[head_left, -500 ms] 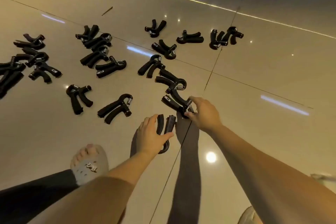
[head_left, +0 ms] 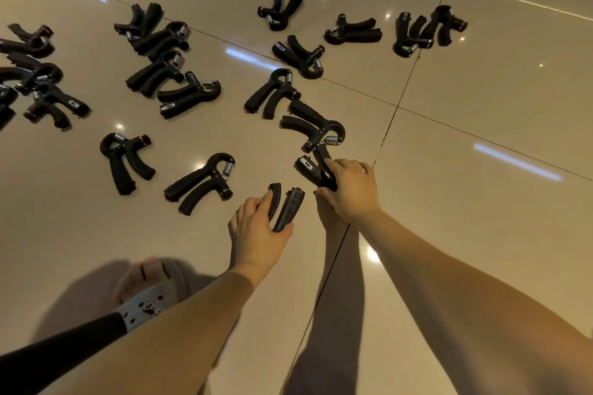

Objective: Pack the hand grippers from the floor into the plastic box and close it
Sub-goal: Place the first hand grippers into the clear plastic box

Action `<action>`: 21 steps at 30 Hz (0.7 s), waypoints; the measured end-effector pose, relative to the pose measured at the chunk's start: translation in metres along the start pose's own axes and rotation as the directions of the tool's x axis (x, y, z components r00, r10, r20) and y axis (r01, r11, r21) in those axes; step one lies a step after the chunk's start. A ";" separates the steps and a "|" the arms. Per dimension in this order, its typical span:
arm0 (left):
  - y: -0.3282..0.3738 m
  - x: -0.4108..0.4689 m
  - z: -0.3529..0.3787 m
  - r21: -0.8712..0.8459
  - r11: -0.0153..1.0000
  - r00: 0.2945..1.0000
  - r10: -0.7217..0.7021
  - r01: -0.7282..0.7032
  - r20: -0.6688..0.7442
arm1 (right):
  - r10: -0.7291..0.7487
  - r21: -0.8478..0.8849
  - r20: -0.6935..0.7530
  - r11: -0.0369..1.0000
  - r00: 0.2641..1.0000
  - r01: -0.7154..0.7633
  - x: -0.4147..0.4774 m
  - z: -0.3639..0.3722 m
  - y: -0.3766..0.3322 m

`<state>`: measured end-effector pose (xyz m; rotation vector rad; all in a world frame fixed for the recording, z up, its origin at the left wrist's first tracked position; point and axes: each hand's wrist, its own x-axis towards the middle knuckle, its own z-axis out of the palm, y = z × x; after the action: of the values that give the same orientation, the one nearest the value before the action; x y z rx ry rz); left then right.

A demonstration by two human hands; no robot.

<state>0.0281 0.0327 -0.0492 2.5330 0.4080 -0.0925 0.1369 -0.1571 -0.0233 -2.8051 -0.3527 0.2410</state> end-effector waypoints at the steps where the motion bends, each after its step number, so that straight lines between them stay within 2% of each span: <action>1: 0.000 0.000 0.000 0.000 1.000 1.000 -0.005 0.005 -0.007 | 0.017 -0.027 -0.029 0.999 0.999 -0.018 -0.004 0.004 -0.002; 7: 0.006 0.004 0.001 -0.059 0.997 0.999 -0.052 0.053 0.018 | 0.162 0.027 -0.059 0.987 0.985 -0.160 -0.024 0.010 0.002; 10: 0.020 0.003 -0.007 -0.048 0.998 0.998 -0.030 0.033 0.049 | 0.230 0.067 -0.057 0.972 0.971 -0.226 -0.041 0.001 0.012; 13: 0.049 -0.001 -0.019 -0.068 0.998 0.998 0.022 -0.017 0.064 | 0.301 0.152 -0.095 0.946 0.949 -0.285 -0.064 -0.020 0.021; 15: 0.072 -0.004 -0.028 -0.145 0.988 0.995 0.070 -0.058 0.076 | 0.341 0.209 -0.153 0.928 0.927 -0.307 -0.082 -0.039 0.026; 18: 0.108 -0.008 -0.038 -0.260 0.957 0.985 0.152 -0.127 0.080 | 0.407 0.271 -0.231 0.899 0.884 -0.343 -0.110 -0.072 0.035; 21: 0.152 -0.020 -0.052 -0.306 0.917 0.956 0.286 -0.256 0.058 | 0.490 0.315 -0.306 0.861 0.816 -0.399 -0.146 -0.116 0.051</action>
<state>0.0546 -0.0653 0.0772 2.2509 0.0215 -0.0499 0.0316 -0.2751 0.0884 -2.5710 0.4125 -0.1559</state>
